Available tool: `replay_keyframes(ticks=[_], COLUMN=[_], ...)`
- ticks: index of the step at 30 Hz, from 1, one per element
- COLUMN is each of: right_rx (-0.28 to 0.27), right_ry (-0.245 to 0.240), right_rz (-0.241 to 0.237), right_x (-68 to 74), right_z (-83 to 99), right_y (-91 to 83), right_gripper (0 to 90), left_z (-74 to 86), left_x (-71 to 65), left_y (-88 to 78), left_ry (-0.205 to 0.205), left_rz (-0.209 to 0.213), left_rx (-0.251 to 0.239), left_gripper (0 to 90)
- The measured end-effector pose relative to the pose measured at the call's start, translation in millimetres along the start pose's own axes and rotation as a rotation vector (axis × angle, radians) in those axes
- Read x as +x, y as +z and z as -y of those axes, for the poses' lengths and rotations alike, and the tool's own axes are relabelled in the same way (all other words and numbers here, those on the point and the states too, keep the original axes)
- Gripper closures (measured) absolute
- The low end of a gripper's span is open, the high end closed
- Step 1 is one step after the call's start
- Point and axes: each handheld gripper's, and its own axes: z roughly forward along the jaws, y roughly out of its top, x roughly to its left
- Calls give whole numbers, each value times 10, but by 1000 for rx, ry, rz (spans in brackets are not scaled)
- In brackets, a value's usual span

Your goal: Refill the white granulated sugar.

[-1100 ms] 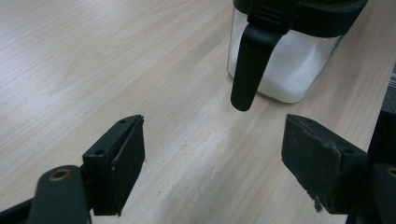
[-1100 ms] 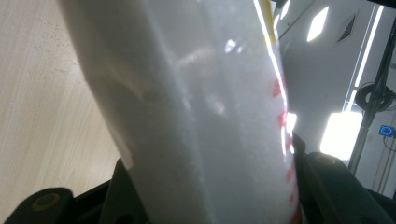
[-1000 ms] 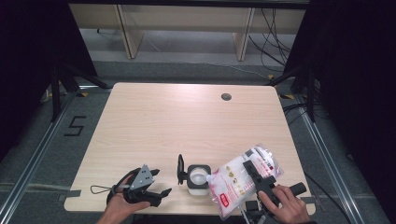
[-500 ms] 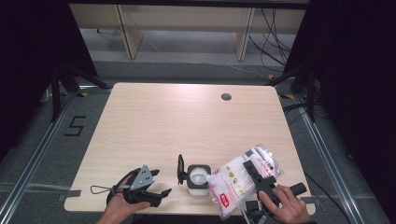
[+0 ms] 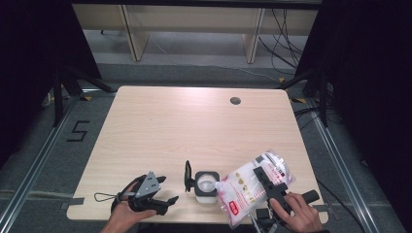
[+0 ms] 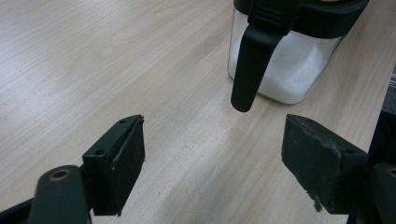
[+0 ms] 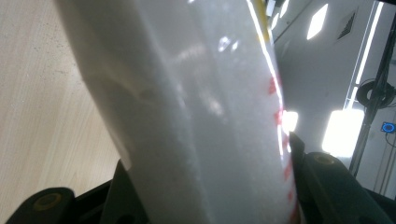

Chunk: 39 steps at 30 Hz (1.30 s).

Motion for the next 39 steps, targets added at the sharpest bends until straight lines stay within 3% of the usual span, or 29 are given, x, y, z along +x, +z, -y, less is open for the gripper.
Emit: replay_keyframes(ticks=[3,6,18,20,23,24,25,26,28,29,33,35,37,38,39], right_rx=[-10,-5,-7,-7,2,1,-3,-4,10,-18,-35,-30,-3,-9,-36], right_ry=[5,6,3,7,32,31,34,40,52,50,28,43,51,47,74], right_rz=[15,15,15,14,10,11,15,15,-1,13,23,12,-13,-5,18], right_x=[4,2,2,1,18,15,15,16,9,7,4,9,6,-2,18], right_z=[2,3,7,8,11,11,11,12,9,15,23,29,28,32,43], right_y=[6,3,3,2,-5,-4,-3,-4,-17,1,17,18,4,6,24], right_gripper=[555,556,561,562,564,565,566,566,568,569,569,571,571,572,572], left_z=[-2,2,2,-6,1,1,0,-7,-4,-2,-6,2,-4,-6,-5], left_x=[-16,-3,-11,4,-14,-6,-14,3,-11,-9,2,-15,-6,4,2], left_y=[19,5,6,2,11,1,8,2,8,5,1,8,5,2,4], left_ry=[-21,-1,-11,7,-15,-2,-15,6,-9,-5,4,-19,-4,5,3], left_rz=[2,-2,-5,4,-3,-4,-2,5,-3,-3,5,-2,-2,5,4], left_rx=[-40,-11,-15,-22,-21,-10,-24,-23,-29,-23,-21,-21,-25,-23,-22], left_gripper=[211,211,210,211,210,210,210,210,211,211,211,210,211,211,211])
